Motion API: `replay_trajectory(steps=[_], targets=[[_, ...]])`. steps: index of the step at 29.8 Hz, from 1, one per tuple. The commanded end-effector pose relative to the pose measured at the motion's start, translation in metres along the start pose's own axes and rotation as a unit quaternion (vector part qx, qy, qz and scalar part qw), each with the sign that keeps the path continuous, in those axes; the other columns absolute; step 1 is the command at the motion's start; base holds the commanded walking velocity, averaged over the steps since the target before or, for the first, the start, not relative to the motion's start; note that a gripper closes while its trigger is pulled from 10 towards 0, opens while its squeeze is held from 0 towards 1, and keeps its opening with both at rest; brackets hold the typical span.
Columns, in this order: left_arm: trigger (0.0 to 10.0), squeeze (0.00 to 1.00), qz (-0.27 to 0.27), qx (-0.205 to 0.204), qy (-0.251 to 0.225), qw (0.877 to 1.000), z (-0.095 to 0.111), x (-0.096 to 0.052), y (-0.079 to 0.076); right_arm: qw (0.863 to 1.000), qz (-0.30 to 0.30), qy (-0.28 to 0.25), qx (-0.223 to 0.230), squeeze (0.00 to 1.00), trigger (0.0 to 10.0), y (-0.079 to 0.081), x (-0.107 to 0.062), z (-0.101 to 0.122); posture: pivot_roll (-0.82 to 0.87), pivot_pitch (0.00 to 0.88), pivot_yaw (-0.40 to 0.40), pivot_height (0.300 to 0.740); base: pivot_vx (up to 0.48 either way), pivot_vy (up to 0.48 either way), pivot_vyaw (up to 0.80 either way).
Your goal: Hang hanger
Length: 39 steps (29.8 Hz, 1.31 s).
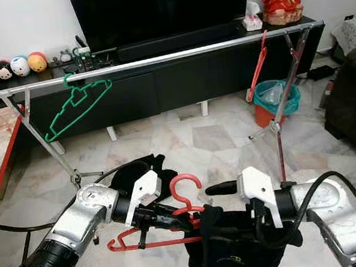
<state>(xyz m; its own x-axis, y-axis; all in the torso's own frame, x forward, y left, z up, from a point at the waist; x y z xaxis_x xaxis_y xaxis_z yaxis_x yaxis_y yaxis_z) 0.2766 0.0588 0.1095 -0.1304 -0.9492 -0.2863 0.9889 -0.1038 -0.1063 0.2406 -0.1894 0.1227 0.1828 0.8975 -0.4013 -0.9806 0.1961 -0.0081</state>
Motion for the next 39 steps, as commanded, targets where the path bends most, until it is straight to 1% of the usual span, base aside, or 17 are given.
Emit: replay_trajectory(steps=[1,2,3,4,6,8,14,39], targets=[[10.0,0.0,-0.009,0.019,-0.011,1.0,0.01,-0.001,-0.001,1.0,0.007,0.006,-0.001,0.0,10.0,0.001,0.004,-0.002,-0.09,0.0,0.055,0.74,0.0,0.0,0.0],[10.0,0.0,-0.008,0.02,-0.011,1.0,0.01,-0.001,-0.001,1.0,0.007,0.016,0.006,0.0,8.2,0.001,0.005,-0.006,-0.09,0.0,0.055,0.74,0.0,0.0,0.0],[10.0,0.0,-0.009,0.02,-0.011,1.0,0.01,-0.001,-0.001,1.0,0.012,0.017,0.007,0.0,0.0,0.003,0.005,-0.008,-0.09,0.0,0.054,0.74,0.0,0.0,0.0],[10.0,0.0,-0.009,0.02,-0.011,1.0,0.01,-0.001,-0.001,1.0,0.012,0.017,0.007,0.0,0.0,0.003,0.005,-0.008,-0.09,0.0,0.054,0.74,0.0,0.0,0.0],[10.0,0.0,-0.01,0.02,-0.013,1.0,0.012,0.0,-0.003,0.999,0.034,0.008,0.014,0.0,0.0,0.01,0.007,-0.007,-0.09,0.0,0.054,0.74,0.0,0.0,0.0],[10.0,0.0,-0.011,0.021,-0.013,1.0,0.012,0.0,-0.003,0.999,0.036,0.006,0.015,0.0,0.0,0.011,0.008,-0.007,-0.09,0.0,0.054,0.74,0.0,0.0,0.0],[10.0,0.0,-0.014,0.021,-0.015,1.0,0.013,0.002,-0.003,0.999,0.033,0.008,0.019,0.0,0.0,0.011,0.009,-0.01,-0.09,0.0,0.053,0.74,0.0,0.0,0.0],[10.0,0.0,-0.016,0.02,-0.014,1.0,0.011,0.003,-0.005,0.999,0.03,0.007,0.018,0.0,0.0,0.012,0.014,-0.011,-0.09,0.0,0.052,0.74,0.0,0.0,0.0]])
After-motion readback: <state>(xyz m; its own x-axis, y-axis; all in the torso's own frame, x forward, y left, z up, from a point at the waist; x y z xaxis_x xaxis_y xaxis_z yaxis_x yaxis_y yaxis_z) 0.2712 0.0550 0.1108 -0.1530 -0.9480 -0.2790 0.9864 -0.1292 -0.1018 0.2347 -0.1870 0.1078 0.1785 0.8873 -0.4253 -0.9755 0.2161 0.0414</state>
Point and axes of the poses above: a point about 5 cm out from each wrist's last joint towards the gripper, its own x axis pointing out of the wrist towards the gripper, its own z axis along the axis of the wrist's last joint, y = z × x, the point moved 1 cm from there along x, pointing out of the wrist towards the gripper
